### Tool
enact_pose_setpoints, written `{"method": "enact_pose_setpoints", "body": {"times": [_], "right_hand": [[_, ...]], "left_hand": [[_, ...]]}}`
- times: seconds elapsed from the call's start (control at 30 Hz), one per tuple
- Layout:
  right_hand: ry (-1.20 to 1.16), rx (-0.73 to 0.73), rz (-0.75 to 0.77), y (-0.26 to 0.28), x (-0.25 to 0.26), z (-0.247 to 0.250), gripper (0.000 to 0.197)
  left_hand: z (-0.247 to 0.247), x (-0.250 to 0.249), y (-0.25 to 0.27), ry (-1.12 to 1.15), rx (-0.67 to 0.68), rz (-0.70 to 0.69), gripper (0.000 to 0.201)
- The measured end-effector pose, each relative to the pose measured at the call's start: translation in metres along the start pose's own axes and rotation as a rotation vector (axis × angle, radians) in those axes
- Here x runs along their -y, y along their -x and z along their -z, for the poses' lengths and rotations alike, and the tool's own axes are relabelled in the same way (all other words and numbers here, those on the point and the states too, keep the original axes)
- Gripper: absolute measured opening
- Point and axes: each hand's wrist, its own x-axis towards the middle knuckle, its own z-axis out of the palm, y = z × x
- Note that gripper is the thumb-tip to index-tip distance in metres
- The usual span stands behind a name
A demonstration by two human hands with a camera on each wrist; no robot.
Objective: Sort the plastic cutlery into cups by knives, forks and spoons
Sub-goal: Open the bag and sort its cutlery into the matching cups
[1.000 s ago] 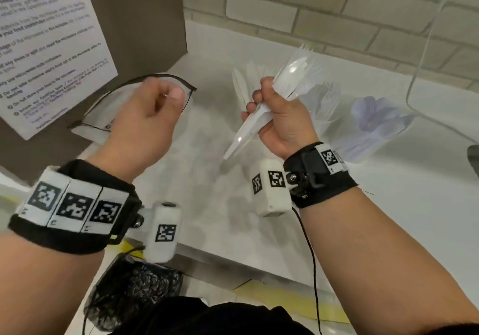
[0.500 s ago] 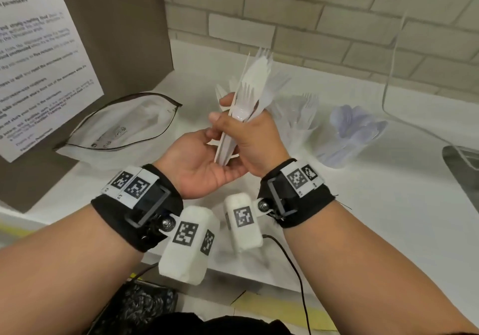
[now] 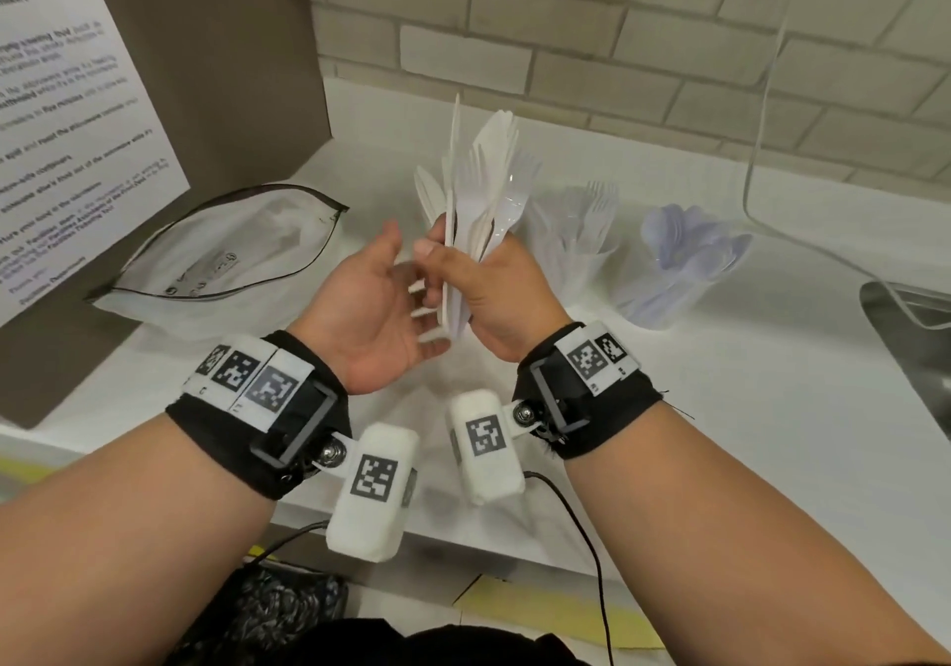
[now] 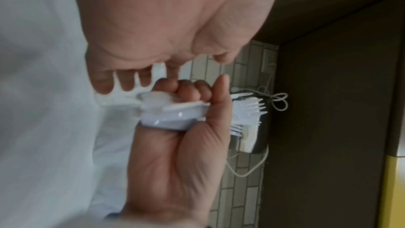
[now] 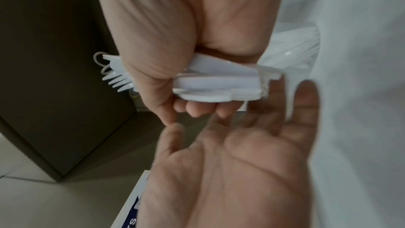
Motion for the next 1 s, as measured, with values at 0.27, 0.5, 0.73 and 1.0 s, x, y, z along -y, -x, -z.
{"method": "enact_pose_setpoints", "body": {"times": [0.27,0.5,0.73,1.0], "right_hand": [[-0.068,0.335,-0.214,0.019,-0.012,-0.007,0.038],[0.284,0.342,-0.285,0.017,-0.012,-0.002,0.012],[0.462,-0.206,0.025,0.004,0.017,0.011,0.021],[0.340,-0.042,-0.074,0.004,0.022,-0.003,0.018]], "left_hand": [[-0.018,-0.005,0.014,-0.599,-0.015,-0.195,0.030],[-0.015,0.000,0.009,-0.368,-0.323,-0.365,0.019],[0.000,0.001,0.007,-0.343,-0.306,-0.396,0.009],[0.004,0.011,0.010,-0.315,0.044,-0.223,0.015]]}}
